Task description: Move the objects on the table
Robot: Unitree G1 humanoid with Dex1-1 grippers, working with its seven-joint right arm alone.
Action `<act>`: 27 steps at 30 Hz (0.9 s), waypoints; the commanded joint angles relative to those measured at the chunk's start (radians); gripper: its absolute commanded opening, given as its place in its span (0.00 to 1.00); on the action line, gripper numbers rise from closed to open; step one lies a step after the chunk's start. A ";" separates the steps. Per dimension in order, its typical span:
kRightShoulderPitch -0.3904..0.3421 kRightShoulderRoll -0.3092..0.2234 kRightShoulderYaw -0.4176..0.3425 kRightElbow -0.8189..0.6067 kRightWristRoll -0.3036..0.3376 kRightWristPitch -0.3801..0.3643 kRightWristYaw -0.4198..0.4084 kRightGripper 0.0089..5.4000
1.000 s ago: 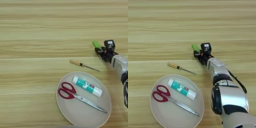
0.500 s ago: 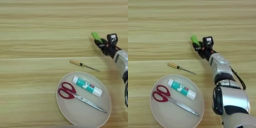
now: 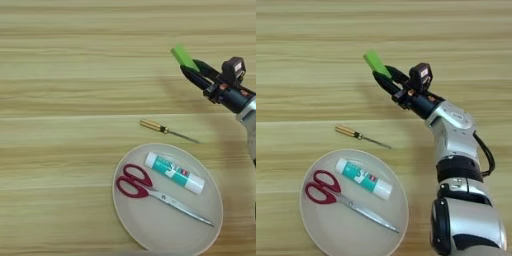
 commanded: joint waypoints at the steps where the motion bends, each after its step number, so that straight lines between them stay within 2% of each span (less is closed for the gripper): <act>1: -0.012 -0.055 -0.006 -0.145 0.060 0.035 0.059 0.26; 7: 0.066 -0.091 -0.013 -0.262 0.126 0.099 0.170 0.26; 12: 0.164 -0.128 -0.009 -0.356 0.154 0.126 0.263 0.26; 18: 0.257 -0.166 0.017 -0.402 0.122 0.103 0.340 0.26; 24: 0.289 -0.177 0.036 -0.342 0.073 0.045 0.356 0.26; 27: 0.287 -0.179 0.026 -0.290 0.054 0.020 0.337 0.26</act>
